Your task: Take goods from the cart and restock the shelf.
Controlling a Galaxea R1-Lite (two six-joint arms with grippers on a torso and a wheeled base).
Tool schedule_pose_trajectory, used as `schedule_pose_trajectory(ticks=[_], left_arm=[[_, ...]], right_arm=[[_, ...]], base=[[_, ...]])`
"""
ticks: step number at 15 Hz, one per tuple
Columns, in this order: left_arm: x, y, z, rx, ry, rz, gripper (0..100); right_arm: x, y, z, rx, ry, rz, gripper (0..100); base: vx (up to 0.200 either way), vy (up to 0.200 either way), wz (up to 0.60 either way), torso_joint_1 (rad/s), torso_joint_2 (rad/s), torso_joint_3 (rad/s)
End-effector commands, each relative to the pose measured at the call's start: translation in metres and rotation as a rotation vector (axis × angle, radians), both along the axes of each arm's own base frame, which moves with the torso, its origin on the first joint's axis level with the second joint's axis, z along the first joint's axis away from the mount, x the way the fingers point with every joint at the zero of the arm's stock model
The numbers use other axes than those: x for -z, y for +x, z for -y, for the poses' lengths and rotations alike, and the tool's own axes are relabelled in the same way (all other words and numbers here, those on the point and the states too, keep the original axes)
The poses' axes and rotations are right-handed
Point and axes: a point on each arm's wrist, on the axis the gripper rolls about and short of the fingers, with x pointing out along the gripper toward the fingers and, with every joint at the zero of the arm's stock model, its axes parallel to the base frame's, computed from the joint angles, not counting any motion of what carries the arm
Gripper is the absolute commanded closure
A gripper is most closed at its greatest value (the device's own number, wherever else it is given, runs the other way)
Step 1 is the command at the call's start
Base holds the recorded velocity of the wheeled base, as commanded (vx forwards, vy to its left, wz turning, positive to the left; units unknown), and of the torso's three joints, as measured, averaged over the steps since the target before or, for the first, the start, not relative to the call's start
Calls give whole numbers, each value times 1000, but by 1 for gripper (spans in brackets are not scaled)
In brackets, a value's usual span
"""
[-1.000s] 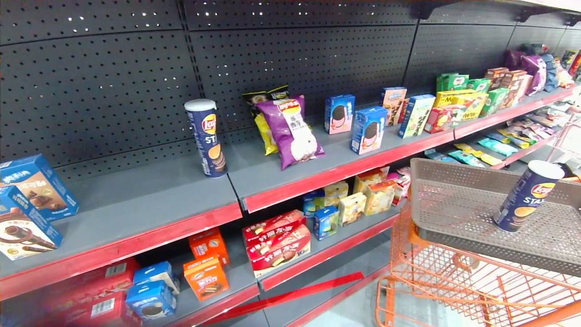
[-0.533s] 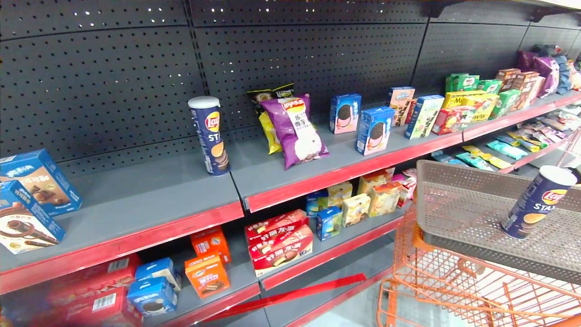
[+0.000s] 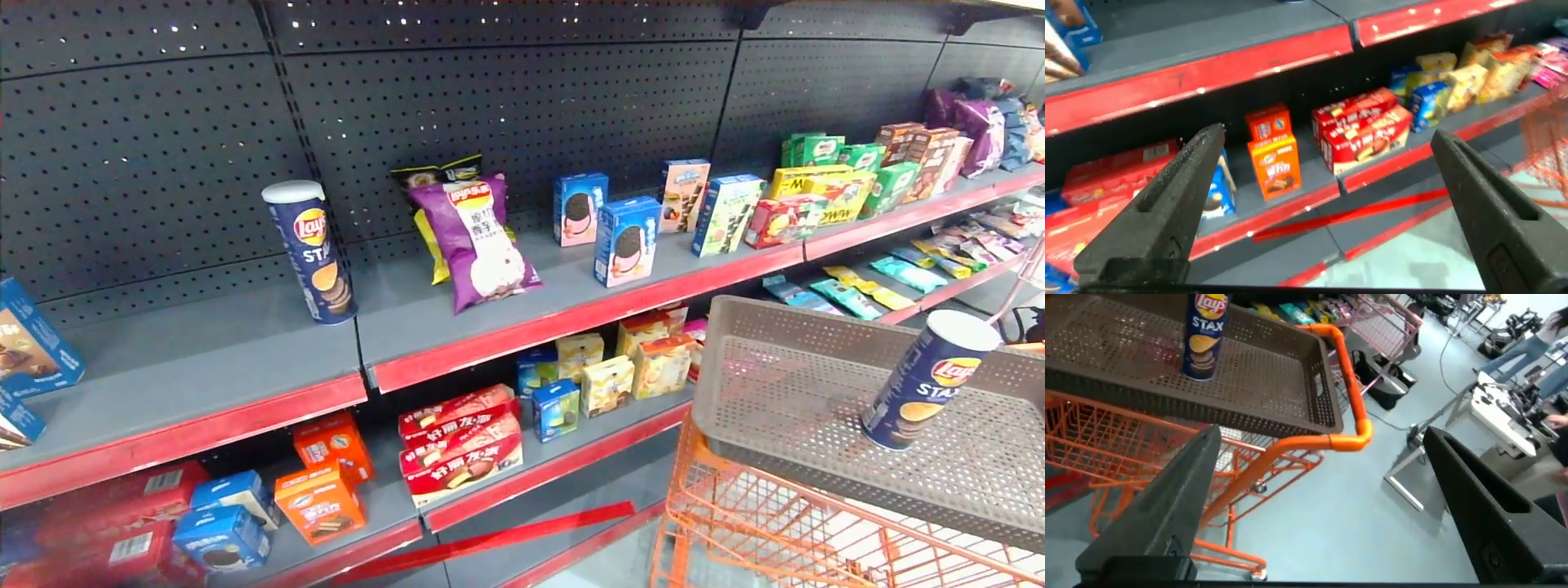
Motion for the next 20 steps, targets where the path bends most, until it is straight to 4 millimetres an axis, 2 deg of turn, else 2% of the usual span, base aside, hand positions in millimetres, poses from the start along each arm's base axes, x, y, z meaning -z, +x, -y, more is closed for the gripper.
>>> schedule_pose_trajectory(ticks=[1,3,12,18,20], left_arm=[[0,0,0,1,0,1,0],[0,0,0,1,0,1,0],[0,0,0,-1,-3,1,0],[0,0,0,-1,-3,1,0],[0,0,0,-2,-3,1,0]], right_arm=[[0,0,0,1,0,0,0],[-1,0,0,-2,-1,1,0],[0,0,1,-5,0,-2,0],[0,0,1,-7,0,-2,0],[0,0,1,-8,0,-2,0]], base=[[200,0,0,17,2,7],[200,0,0,5,0,2],[0,0,0,0,0,0],[200,0,0,2,0,5],[0,0,0,0,0,0]])
